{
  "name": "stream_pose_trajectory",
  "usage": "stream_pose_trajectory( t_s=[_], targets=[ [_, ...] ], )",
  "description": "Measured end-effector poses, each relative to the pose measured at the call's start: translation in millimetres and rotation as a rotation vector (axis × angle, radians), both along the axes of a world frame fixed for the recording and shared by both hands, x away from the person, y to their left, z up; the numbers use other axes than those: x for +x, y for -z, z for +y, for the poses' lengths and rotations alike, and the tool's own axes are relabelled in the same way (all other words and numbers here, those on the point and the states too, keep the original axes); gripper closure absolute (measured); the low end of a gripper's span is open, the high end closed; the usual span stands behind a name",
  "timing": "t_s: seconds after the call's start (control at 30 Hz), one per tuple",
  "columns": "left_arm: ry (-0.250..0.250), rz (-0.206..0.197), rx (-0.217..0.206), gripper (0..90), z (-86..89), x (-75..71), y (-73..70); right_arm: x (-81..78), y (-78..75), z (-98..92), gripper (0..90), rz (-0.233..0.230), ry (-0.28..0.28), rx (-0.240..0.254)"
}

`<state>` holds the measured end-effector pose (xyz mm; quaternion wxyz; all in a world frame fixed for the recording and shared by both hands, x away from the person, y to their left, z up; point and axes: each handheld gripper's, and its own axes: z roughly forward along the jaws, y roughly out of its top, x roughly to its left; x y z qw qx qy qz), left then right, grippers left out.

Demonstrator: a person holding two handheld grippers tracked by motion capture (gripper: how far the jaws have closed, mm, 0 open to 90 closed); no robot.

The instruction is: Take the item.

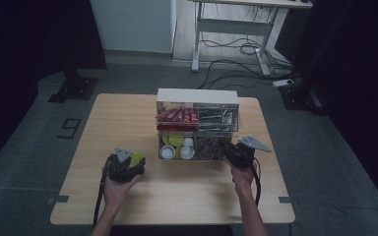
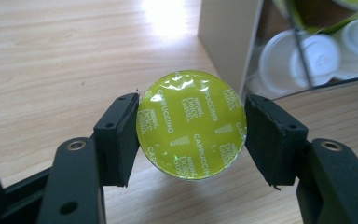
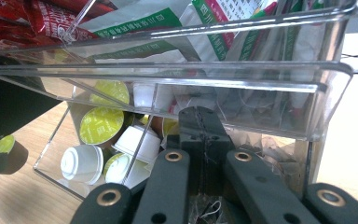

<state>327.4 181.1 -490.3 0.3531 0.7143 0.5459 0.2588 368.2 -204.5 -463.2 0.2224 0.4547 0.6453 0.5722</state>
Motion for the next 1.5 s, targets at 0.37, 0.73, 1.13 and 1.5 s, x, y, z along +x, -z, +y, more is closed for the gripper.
stream_pose_trajectory(
  t_s=[0.37,0.73,1.13,1.5],
  targets=[
    [-0.029,0.056,0.032,38.3,8.9,4.1,16.6,0.2,0.4,0.2,88.6,0.001,0.002,-0.001],
    [-0.043,0.107,0.060,38.2,9.0,8.0,30.7,0.4,0.6,0.2,88.6,0.001,0.003,-0.002],
    [-0.040,0.099,0.056,29.8,8.1,6.3,31.8,1.0,1.1,-1.1,88.6,0.004,0.008,-0.002],
    [-0.007,0.003,-0.035,26.7,14.6,-21.0,12.8,-0.1,1.5,-0.9,88.5,0.002,0.016,-0.001]
  ],
)
